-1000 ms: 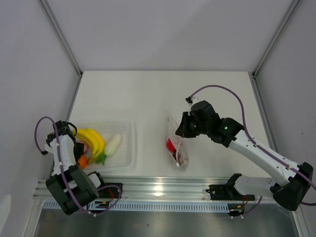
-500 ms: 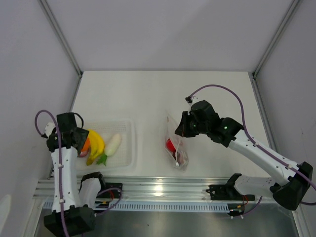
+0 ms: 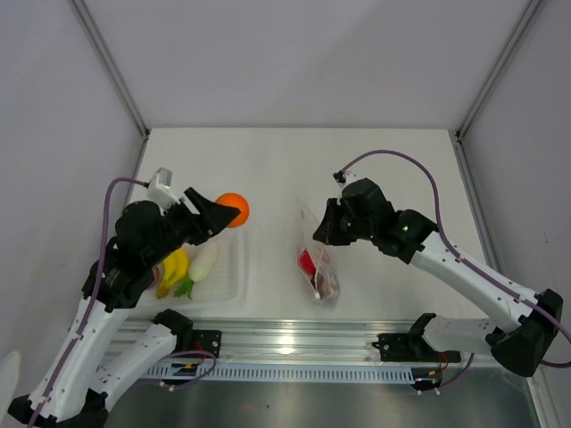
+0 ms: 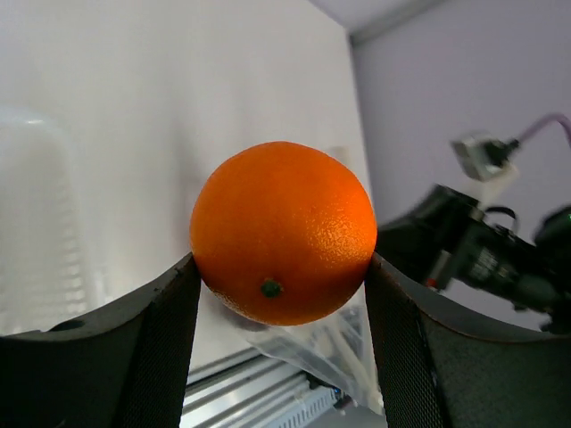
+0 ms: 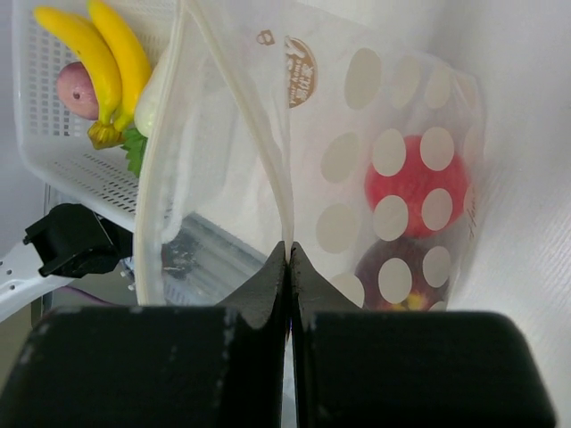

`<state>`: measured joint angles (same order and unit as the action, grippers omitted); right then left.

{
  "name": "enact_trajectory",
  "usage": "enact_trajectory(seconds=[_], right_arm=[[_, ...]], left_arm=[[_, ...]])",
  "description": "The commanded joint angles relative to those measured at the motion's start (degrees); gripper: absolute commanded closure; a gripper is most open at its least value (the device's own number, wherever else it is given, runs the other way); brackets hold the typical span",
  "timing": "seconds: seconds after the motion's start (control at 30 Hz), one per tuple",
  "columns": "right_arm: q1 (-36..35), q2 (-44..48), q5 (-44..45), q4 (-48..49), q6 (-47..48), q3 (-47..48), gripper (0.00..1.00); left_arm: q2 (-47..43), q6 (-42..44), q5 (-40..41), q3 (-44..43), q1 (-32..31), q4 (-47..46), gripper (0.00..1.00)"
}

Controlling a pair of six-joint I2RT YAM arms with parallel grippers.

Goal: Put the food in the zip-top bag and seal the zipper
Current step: Place the fake fruit in the zipper food storage bag.

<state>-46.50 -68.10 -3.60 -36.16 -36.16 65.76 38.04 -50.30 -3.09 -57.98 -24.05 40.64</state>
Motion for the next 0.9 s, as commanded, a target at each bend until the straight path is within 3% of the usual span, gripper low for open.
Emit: enact_trajectory(seconds=[0.0, 0.2, 0.57, 0.77, 0.87], right_arm=[[-1.2, -0.5, 1.7, 0.3, -0.8, 3.8, 1.00], [-3.1, -1.3, 3.4, 0.0, -1.9, 4.8, 1.00], [-4.6, -1.0, 7.6, -2.4, -2.8, 7.5, 1.00], [-4.7, 0.0, 8.4, -3.1, -3.4, 7.5, 1.00], [-4.6, 0.3, 8.9, -3.4, -3.6, 7.7, 1.00]], left_arm=[[4.1, 3.9, -16.0, 0.9, -3.8, -18.7, 0.99], [10.1, 3.5, -22.9, 0.9, -10.4, -32.1, 0.99], [17.8, 3.9, -24.3, 5.0, -17.3, -39.5, 0.99], [18.5, 4.3, -21.2, 9.5, -17.9, -40.2, 0.99], [18.6, 5.1, -17.7, 10.6, -17.9, -36.3, 0.99]])
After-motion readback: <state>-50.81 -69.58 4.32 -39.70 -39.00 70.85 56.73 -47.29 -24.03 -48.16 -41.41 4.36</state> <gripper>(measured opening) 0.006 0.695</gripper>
